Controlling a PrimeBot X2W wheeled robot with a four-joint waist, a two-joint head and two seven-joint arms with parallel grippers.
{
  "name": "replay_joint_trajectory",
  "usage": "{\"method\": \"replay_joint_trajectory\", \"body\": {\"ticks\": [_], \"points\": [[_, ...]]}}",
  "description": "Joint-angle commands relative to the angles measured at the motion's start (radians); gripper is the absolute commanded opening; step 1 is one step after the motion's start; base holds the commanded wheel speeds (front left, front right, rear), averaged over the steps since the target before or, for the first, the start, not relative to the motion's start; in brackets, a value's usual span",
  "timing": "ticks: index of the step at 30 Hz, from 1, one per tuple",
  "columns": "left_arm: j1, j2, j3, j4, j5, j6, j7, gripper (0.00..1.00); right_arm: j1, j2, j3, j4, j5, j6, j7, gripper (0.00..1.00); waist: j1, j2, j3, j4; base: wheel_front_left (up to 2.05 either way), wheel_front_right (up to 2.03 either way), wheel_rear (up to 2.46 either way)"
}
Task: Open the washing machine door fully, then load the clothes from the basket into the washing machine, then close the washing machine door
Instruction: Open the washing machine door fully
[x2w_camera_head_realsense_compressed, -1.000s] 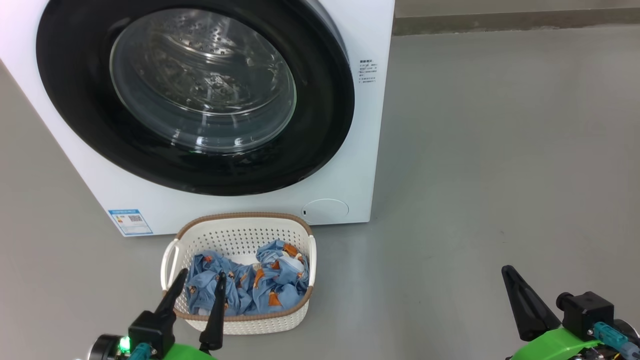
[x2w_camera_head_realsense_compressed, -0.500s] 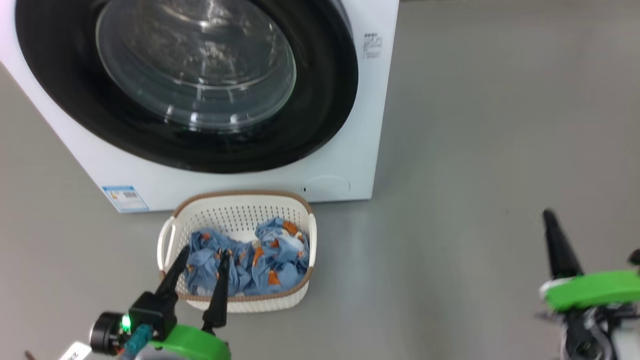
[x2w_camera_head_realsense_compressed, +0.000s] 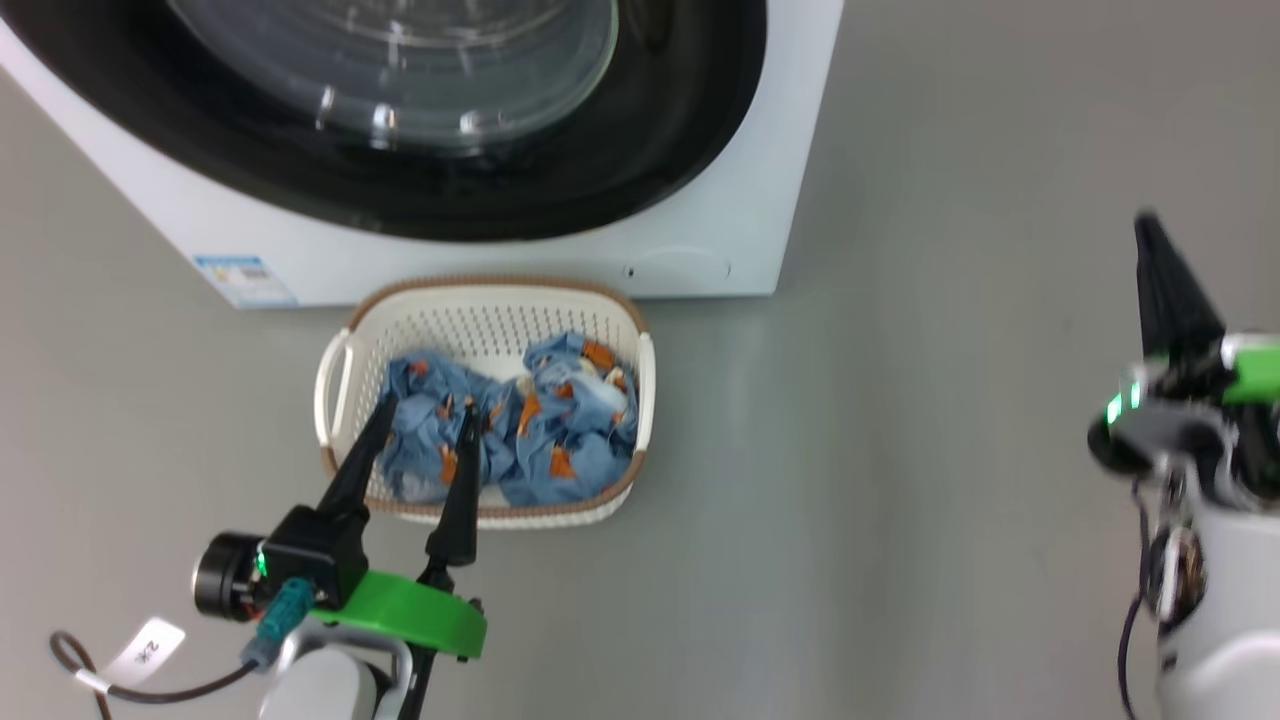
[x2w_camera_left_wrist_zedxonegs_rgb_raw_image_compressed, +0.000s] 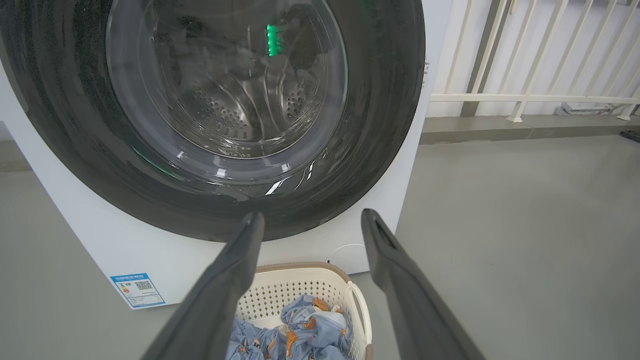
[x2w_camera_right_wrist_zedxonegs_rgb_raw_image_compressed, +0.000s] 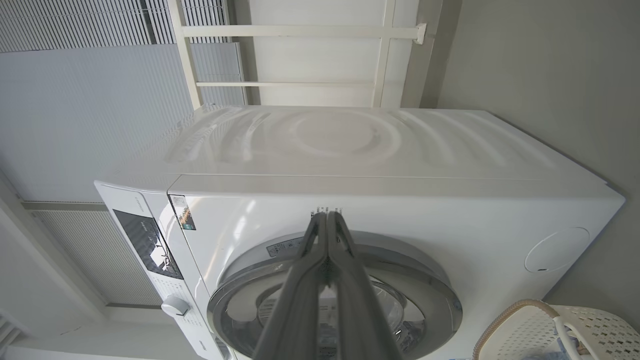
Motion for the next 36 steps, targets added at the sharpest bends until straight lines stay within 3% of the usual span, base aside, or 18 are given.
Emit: {"method": "replay_joint_trajectory", "body": {"ticks": [1,17,36], "points": [[-0.039,0.011,0.030,-0.030,0.010,0.004,-0.009,1.00,-0.055,-0.010,0.018,-0.008,0.022,0.002,0.019,0.00,0.0000,0.0000,0.059,0.030,0.00,0.00,0.00],[-0.128,-0.025,0.009,-0.048,0.037,-0.023,-0.009,1.00,-0.499,-0.059,0.110,0.239,0.088,0.002,0.194,0.00,0.0000,0.0000,0.201,0.107,0.00,0.00,0.00],[-0.179,-0.035,-0.018,-0.072,0.039,-0.027,-0.009,1.00,-0.894,-0.087,0.241,0.517,-0.023,0.002,0.234,0.00,0.0000,0.0000,0.315,0.159,0.00,0.00,0.00]]}}
